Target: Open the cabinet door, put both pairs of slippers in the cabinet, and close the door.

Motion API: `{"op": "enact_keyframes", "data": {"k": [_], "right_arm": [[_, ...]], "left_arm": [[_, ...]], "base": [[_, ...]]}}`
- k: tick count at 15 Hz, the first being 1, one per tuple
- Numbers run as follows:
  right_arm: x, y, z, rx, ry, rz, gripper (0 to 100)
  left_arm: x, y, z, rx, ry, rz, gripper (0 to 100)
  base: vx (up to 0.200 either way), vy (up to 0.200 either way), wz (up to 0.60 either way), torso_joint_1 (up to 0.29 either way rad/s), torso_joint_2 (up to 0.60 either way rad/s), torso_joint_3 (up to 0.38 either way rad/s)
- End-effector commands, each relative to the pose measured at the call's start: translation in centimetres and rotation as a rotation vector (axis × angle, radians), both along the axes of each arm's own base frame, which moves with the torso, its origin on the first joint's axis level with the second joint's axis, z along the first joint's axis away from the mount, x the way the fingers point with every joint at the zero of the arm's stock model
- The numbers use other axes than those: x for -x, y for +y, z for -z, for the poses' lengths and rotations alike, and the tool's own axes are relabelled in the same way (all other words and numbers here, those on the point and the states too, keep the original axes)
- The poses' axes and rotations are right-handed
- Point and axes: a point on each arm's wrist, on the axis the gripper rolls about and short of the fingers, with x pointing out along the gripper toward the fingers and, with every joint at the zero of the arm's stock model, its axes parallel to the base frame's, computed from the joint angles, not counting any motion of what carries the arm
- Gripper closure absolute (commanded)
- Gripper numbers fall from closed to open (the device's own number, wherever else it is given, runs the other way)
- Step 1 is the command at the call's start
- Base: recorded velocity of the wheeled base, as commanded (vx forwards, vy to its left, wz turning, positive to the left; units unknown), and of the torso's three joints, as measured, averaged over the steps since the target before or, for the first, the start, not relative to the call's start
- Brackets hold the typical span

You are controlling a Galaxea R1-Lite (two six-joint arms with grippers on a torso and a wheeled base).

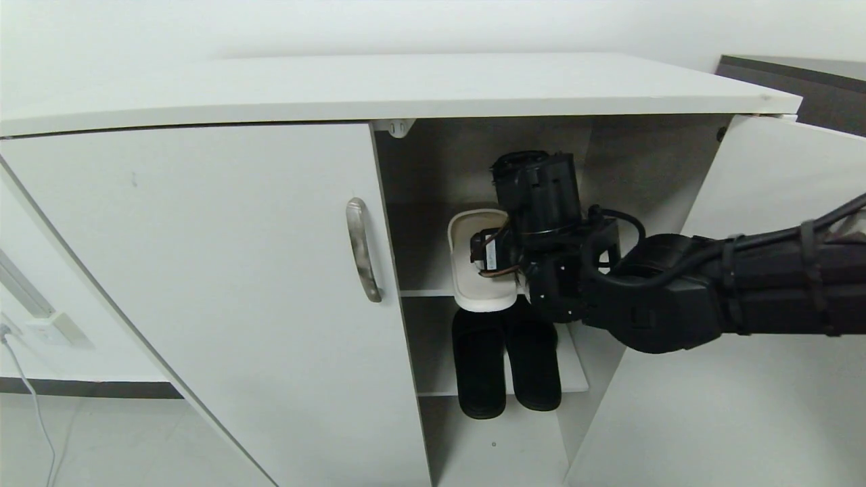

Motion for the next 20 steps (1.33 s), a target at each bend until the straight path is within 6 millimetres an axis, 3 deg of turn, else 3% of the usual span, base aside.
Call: {"op": "enact_keyframes", "data": {"k": [1,6,12,13,20], "right_arm": [[2.8,-1.3,-2.0,-0.024,-0.019,-0.033,0],[8.0,-3.3,-1.8,-0.004,0.010,-0.114,0],[10.3,-5.7,1.1,-0.070,0.035,-0.348,0],[10.6,-5.7,2.0,-0.073,0.050,-0.392,100],[9.6,-4.4,3.8,-0.044,0.077,-0.397,100]], "left_arm": [[0.0,0.0,0.0,0.000,0.001,0.000,100],[0.0,0.0,0.0,0.002,0.001,0.000,100],[0.0,0.0,0.0,0.002,0.000,0.000,100],[0.0,0.0,0.0,0.002,0.000,0.000,100],[0.0,0.0,0.0,-0.002,0.000,0.002,100]], "base": [[0.000,0.000,0.00,0.000,0.00,0.000],[0.000,0.000,0.00,0.000,0.00,0.000],[0.000,0.000,0.00,0.000,0.00,0.000],[0.000,0.000,0.00,0.000,0.00,0.000],[0.000,0.000,0.00,0.000,0.00,0.000]]}}
